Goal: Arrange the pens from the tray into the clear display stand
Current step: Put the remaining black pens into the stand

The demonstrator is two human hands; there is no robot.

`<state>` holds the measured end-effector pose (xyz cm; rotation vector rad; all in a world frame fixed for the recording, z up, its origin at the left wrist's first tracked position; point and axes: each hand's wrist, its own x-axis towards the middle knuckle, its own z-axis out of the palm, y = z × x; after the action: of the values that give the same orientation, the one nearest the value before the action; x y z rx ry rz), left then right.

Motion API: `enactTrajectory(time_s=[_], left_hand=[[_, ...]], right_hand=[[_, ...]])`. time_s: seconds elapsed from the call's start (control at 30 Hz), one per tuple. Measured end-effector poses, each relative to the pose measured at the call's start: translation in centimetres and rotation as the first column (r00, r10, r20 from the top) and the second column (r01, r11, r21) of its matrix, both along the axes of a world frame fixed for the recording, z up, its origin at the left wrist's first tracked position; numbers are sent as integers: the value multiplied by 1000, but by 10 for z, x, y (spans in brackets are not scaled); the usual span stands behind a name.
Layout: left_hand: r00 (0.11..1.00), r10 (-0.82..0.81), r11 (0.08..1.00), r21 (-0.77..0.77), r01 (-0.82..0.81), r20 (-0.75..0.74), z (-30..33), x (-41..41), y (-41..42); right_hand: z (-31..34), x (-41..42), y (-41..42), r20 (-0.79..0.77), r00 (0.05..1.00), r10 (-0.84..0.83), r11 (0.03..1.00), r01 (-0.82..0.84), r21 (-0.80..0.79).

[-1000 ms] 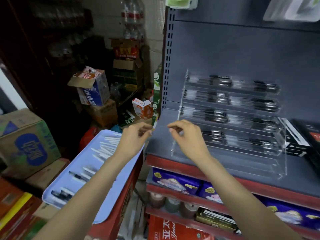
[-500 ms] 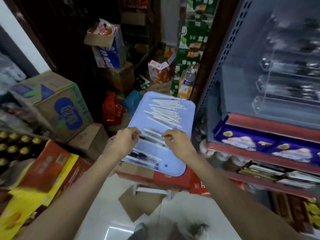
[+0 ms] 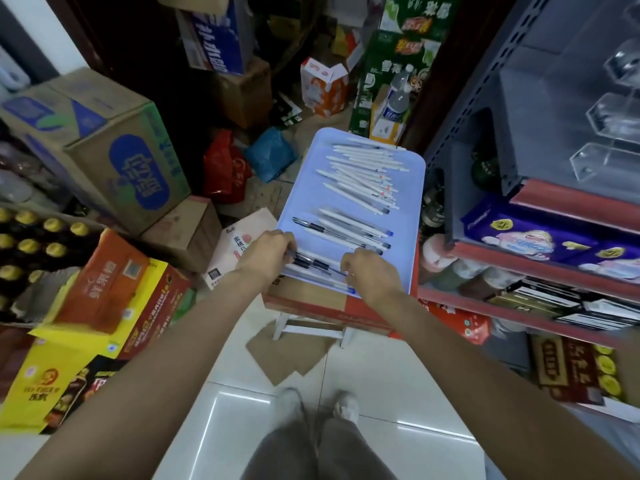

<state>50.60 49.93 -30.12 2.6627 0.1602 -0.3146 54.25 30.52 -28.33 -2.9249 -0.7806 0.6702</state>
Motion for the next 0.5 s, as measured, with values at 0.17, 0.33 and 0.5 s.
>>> enactTrajectory(time_s=[0.17,0.33,0.5], left_hand=[[996,-66,988,146,57,55,1,2,2],[997,-67,991,118,63,36,0,4,2],[968,153,968,-228,-107,196,6,5,5]], right_hand=[[2,-4,3,27,999,22,995,-19,-93],[4,-3,6,-54,999,3,994,-9,-109],[11,3,-3,-55,994,-93,992,98,78]])
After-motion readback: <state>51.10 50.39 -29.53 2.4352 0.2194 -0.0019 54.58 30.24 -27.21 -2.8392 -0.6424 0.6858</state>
